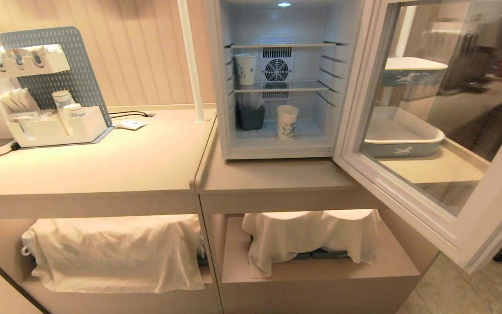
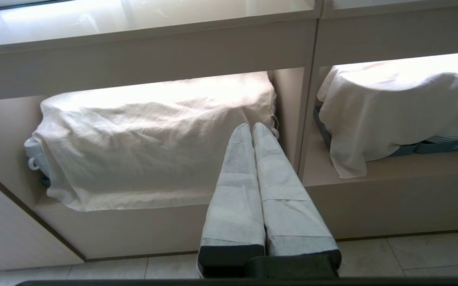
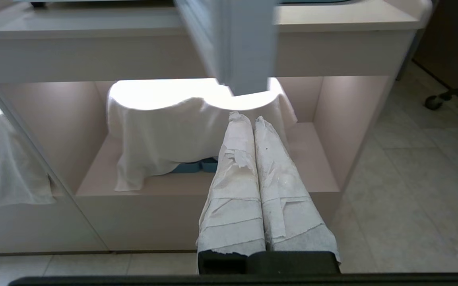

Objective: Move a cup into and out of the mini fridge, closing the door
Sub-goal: Take the paper cup out of the freezer

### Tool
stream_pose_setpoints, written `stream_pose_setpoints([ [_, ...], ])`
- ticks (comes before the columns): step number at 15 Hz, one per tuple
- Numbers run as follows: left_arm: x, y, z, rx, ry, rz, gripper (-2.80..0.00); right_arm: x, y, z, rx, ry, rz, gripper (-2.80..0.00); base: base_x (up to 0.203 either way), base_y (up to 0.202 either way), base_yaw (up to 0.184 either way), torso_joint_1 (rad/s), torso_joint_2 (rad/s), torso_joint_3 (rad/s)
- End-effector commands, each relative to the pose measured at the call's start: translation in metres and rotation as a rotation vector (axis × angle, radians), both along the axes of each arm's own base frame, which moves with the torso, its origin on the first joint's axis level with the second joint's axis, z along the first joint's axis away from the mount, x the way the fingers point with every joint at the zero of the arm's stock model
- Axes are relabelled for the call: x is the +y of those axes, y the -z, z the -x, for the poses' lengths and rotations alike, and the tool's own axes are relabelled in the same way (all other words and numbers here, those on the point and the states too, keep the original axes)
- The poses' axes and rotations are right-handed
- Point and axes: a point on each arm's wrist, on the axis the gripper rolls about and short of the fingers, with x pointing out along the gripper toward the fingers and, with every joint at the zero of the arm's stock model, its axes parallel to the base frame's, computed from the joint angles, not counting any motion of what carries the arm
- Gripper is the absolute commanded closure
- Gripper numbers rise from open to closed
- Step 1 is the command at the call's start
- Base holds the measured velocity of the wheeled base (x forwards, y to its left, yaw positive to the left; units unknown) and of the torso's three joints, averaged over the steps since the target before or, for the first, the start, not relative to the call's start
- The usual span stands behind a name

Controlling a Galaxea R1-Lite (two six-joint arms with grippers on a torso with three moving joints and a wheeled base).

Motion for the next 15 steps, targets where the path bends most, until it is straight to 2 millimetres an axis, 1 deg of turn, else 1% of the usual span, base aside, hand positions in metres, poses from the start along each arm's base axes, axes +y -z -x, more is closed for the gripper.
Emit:
stream_pose_setpoints([
  [1,0.0,-0.0002,-0.0001,0.0,-0.001,0.001,0.0,0.0,-0.0001,0.0,-0.001,-0.001,0.002,0.0,0.0,0.197,-0.004,0.002,0.0,0.002],
  [15,0.0001,-0.0005,-0.0001,-0.003,-0.004,0.023,0.0,-0.0001,-0.0001,0.0,-0.001,0.002,0.003,0.0,0.0,0.193,0.0,0.002,0.0,0.003],
])
